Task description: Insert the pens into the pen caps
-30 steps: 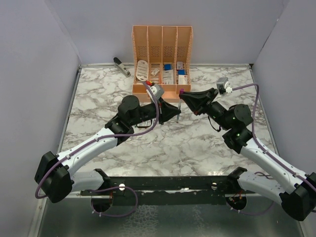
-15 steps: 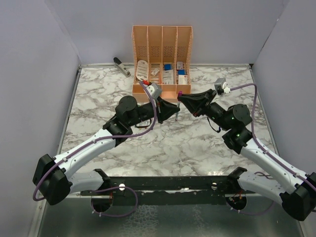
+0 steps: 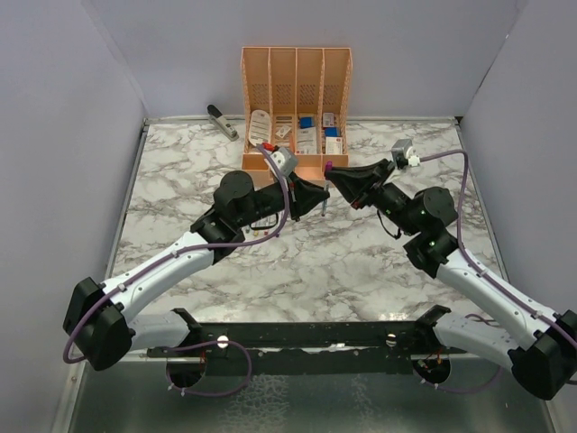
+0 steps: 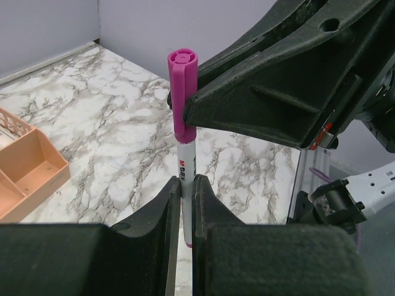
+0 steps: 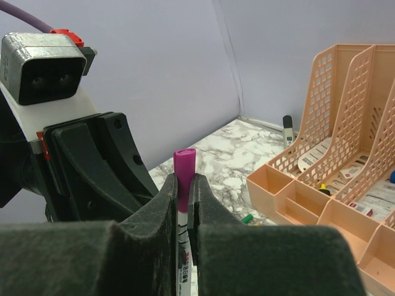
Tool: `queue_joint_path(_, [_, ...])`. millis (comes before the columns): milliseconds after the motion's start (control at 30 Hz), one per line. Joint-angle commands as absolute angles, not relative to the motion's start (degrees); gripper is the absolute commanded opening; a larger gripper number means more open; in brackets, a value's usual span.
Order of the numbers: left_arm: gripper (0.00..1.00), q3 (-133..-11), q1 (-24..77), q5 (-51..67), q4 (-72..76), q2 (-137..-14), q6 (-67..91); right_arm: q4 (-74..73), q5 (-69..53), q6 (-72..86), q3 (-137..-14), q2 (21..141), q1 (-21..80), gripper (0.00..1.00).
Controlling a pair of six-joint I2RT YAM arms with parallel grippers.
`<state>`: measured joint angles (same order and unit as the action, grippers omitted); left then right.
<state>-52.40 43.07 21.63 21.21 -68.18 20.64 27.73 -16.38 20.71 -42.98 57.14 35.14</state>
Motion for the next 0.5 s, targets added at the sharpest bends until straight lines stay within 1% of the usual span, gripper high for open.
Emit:
queue_joint_path(0, [0.00,-59.4,42.5,19.6,34.6,-67.2,19.7,16.4,-19.3,19.9,-40.9,60.4,35.2,0.01])
queue_joint_path(467, [0.00,-62.4,42.0,15.0,37.2,-66.8,16.2,11.1,-17.5,18.3,-39.6,63.2,35.6,0.01])
